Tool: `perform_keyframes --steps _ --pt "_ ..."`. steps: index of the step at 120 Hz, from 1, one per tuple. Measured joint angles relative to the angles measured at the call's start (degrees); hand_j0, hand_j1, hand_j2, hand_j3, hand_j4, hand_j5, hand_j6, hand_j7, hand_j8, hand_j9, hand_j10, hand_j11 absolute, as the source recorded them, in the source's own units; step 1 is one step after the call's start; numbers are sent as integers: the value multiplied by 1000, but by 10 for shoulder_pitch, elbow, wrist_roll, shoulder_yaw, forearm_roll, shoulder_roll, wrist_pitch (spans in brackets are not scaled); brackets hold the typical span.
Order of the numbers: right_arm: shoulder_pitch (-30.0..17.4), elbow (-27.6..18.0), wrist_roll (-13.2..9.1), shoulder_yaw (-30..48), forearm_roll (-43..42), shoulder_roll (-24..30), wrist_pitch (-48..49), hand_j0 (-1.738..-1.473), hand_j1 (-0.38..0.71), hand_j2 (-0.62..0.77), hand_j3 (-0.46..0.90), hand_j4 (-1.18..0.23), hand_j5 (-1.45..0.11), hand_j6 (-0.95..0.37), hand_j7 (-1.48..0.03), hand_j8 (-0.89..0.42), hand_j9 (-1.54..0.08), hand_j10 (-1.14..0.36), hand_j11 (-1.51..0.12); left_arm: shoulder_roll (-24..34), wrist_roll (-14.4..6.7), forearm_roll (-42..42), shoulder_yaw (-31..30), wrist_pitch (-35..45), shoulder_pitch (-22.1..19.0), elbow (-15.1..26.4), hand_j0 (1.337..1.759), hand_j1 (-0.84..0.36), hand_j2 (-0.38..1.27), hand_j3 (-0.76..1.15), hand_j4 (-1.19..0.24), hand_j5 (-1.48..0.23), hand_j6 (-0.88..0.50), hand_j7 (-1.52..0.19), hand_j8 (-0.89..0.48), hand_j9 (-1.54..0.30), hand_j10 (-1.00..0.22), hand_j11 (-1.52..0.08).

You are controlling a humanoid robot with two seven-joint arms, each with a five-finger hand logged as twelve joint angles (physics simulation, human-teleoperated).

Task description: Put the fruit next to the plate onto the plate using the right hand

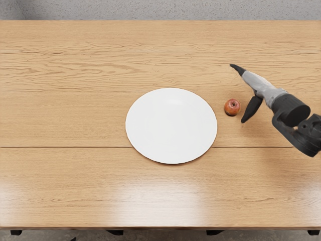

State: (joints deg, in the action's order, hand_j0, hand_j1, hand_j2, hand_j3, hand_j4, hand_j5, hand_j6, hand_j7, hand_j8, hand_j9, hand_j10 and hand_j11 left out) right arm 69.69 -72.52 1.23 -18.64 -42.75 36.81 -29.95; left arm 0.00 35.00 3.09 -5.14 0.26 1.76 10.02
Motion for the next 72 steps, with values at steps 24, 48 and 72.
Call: perform_keyframes --steps 24,48,72 --pt "10 5 -12 -11 -17 -27 -18 -1658 -326 -1 0 -22 -27 -23 -26 -22 -27 -22 -27 0 0 0 0 0 1 0 1658 337 2 0 -10 -13 -11 -13 -10 -13 -10 -13" --pt "12 20 -66 -24 -15 -41 -20 -1658 -228 -18 0 -103 -133 -104 -133 -104 -133 -103 -133 0 0 0 0 0 6 0 1658 337 2 0 -11 -13 -11 -13 -11 -13 -10 -13" --pt "13 52 -101 -27 -15 -75 -20 -1658 -110 -38 0 -202 -261 -203 -261 -203 -261 -202 -261 0 0 0 0 0 10 0 1658 337 2 0 -11 -13 -11 -13 -11 -13 -10 -13"
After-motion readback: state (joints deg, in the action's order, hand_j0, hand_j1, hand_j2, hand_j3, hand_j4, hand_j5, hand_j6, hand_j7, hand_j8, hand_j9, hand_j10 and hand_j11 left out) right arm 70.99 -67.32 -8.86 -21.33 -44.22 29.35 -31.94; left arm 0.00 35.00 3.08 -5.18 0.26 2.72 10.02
